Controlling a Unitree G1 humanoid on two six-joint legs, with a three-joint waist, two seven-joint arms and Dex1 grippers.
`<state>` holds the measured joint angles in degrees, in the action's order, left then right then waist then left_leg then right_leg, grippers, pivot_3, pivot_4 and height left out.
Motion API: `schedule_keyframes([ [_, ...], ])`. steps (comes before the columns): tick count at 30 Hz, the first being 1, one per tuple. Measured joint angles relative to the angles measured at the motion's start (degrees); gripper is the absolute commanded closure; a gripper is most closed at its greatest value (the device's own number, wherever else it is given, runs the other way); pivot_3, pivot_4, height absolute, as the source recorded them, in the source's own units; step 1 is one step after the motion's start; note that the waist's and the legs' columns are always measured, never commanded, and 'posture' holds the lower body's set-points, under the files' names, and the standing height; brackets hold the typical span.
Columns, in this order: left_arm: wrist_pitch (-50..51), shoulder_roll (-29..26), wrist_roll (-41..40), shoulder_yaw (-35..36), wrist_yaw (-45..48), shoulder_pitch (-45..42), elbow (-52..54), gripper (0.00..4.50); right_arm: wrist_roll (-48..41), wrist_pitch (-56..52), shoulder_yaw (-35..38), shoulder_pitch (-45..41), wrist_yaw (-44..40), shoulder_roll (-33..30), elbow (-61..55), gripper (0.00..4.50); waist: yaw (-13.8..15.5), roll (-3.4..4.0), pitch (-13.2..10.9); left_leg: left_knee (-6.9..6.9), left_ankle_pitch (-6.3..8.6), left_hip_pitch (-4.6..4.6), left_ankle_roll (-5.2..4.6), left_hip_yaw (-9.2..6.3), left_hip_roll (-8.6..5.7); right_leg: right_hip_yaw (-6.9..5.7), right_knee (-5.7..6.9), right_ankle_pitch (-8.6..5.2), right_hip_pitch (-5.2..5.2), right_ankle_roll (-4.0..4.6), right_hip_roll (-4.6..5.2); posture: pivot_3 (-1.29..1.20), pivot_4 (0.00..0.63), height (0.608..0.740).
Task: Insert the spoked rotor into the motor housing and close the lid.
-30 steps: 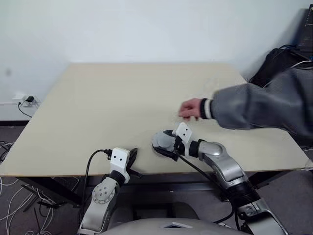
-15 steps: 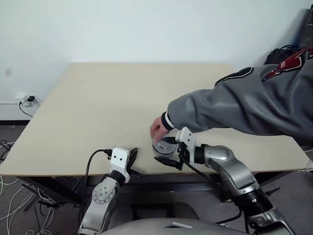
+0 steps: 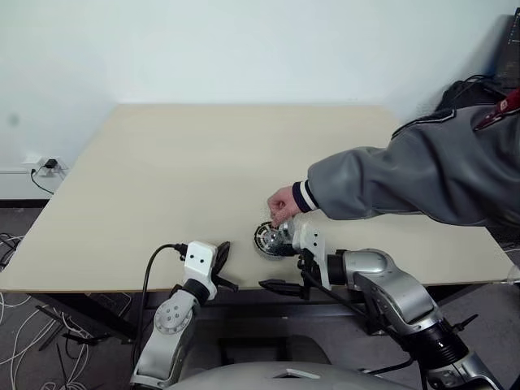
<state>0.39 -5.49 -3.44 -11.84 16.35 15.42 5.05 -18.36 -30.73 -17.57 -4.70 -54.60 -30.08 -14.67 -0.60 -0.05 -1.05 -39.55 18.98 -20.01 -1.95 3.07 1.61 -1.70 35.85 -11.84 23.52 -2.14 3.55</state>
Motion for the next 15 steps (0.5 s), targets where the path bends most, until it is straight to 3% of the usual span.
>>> schedule_keyframes([
  [15,0.0,0.4,0.0,0.0,-0.1,0.1,0.0,4.5,0.0,0.0,0.0,-0.4,0.0,0.0,0.0,0.03,0.0,-0.01,0.0,0.0,0.0,0.01,0.0,0.0,0.0,0.0,0.0,0.0,0.0,0.0,0.0,0.0,0.0,0.74],
])
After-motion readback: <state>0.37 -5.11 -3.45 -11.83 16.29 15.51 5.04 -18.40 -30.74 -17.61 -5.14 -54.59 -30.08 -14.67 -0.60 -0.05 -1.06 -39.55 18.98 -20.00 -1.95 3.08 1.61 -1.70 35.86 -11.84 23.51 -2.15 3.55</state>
